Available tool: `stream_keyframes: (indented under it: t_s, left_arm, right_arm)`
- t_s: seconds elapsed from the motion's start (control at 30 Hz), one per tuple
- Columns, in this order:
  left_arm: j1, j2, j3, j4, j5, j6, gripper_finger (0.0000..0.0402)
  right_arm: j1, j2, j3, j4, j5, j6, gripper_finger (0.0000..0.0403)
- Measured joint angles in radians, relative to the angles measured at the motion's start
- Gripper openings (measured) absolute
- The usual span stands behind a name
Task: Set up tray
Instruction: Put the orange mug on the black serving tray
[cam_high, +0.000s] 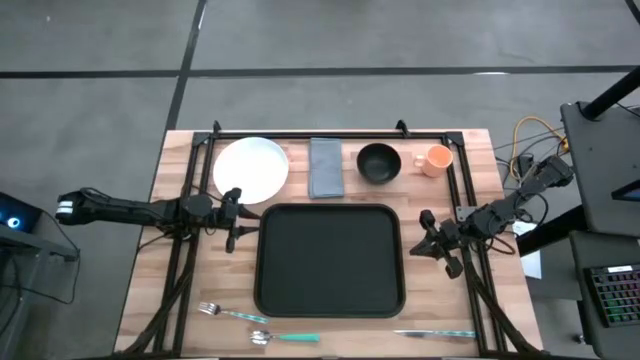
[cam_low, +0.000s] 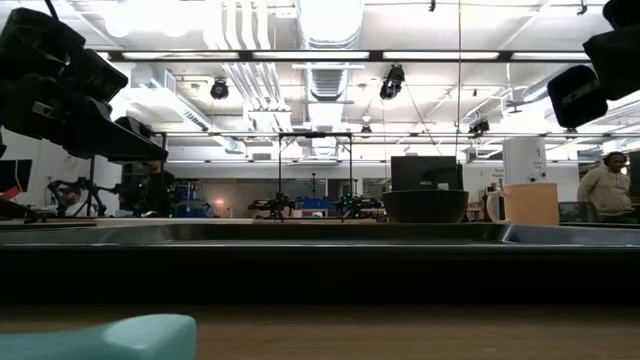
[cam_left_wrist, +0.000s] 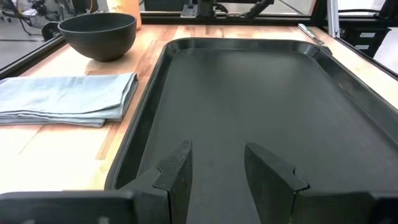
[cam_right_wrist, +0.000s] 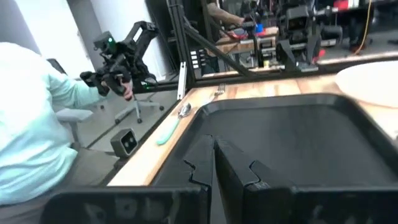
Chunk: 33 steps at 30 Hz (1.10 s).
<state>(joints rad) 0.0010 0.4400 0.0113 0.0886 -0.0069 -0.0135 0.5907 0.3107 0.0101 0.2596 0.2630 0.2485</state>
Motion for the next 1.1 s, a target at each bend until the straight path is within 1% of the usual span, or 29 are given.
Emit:
stream_keyframes:
  t_s: [0.13,0.3,0.37,0.43,0.57,0.67,0.73,0.8,0.97,1.1]
  left_arm:
    - [0.000,0.000,0.000,0.000,0.000,0.000,0.0126]
    - [0.000,0.000,0.000,0.000,0.000,0.000,0.0126]
    - [0.000,0.000,0.000,0.001,0.000,0.000,0.0126]
    - [0.000,0.000,0.000,0.008,0.000,0.000,0.0126]
    - [0.000,0.000,0.000,0.008,0.000,0.000,0.0126]
    - [0.000,0.000,0.000,0.007,0.000,0.000,0.0126]
    - [0.000,0.000,0.000,0.007,0.000,0.000,0.0126]
    - [0.000,0.000,0.000,0.006,0.000,0.000,0.0126]
    - [0.000,0.000,0.001,0.006,-0.001,0.000,0.0126]
    - [0.000,0.000,0.000,0.005,0.000,0.000,0.0126]
  right_arm:
    - [0.000,0.000,0.000,0.001,0.000,-0.089,0.0008]
    - [0.000,0.000,0.000,0.008,0.001,-0.250,0.0008]
    - [0.000,0.000,0.000,0.012,0.003,-0.281,0.0008]
    - [0.000,0.000,0.000,0.014,0.030,-0.272,0.0008]
    - [0.000,0.000,0.000,0.013,0.113,-0.202,0.0008]
    - [0.000,0.000,0.000,0.012,0.162,-0.207,0.0008]
    - [0.000,0.000,0.000,0.011,0.183,-0.243,0.0008]
    - [0.000,0.000,0.000,0.011,0.186,-0.277,0.0008]
    - [0.000,0.000,0.000,0.014,0.200,-0.284,0.0008]
    - [0.000,0.000,0.000,0.014,0.234,-0.244,0.0008]
